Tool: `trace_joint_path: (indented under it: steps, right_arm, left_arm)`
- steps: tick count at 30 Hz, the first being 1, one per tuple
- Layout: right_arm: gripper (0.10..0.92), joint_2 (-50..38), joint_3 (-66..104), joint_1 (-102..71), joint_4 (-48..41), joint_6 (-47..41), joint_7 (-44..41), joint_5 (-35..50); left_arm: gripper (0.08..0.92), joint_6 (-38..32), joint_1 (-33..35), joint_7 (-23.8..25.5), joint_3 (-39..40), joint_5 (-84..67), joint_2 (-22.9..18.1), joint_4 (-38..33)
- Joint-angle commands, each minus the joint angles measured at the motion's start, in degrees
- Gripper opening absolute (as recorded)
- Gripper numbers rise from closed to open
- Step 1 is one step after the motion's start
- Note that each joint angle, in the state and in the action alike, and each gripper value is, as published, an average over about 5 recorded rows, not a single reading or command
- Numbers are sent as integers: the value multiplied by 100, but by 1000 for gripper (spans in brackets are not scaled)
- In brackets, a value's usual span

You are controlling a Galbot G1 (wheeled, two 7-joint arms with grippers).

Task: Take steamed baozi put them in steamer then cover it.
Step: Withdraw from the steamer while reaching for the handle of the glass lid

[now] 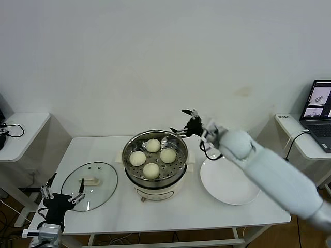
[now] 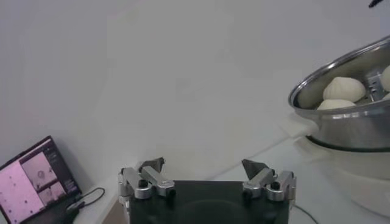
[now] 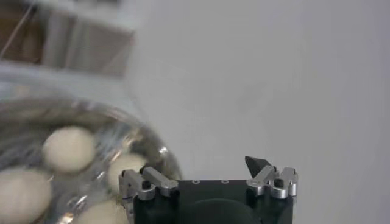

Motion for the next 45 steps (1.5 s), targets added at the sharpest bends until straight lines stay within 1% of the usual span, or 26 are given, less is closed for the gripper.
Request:
trace_joint_path:
  steps: [1, 5, 8, 12, 17, 20, 25, 30, 45]
  right_arm:
    - [823, 1217, 4367, -4496, 647, 2711, 425, -1343]
    - [823, 2075, 5332, -5285, 685, 2961, 54, -1445]
    - [823, 2545, 5836, -5751, 783, 2867, -95, -1398]
    - [823, 2756, 6106, -6188, 999, 2697, -126, -1360]
    - [823, 2817, 6353, -6454, 1204, 2568, -69, -1349]
    - [823, 2891, 6460, -6535, 1273, 2533, -29, -1313]
    - [823, 2963, 6564, -6648, 1354, 2499, -3, -1293]
    - [823, 3026, 6625, -6686, 1415, 2472, 19, -1292]
    - [822, 3102, 6605, -6832, 1381, 2542, 18, -1329]
  left_arm:
    - [823, -263, -64, -138, 184, 265, -3, 494]
    - [823, -370, -153, -156, 169, 932, 74, 794]
    - [823, -536, -199, -176, 93, 2196, 206, 1045]
    - [823, -843, -256, -228, -66, 4169, 492, 1490]
    - [823, -1135, -403, -483, 55, 5416, 894, 2091]
    - [823, -1232, -606, -660, 228, 5953, 1039, 2506]
    - [823, -1301, -1025, -903, 566, 6471, 1272, 3081]
    - [823, -1308, -1426, -951, 941, 6686, 1439, 3416]
    - [823, -1302, -2235, -817, 1319, 6807, 1433, 4039]
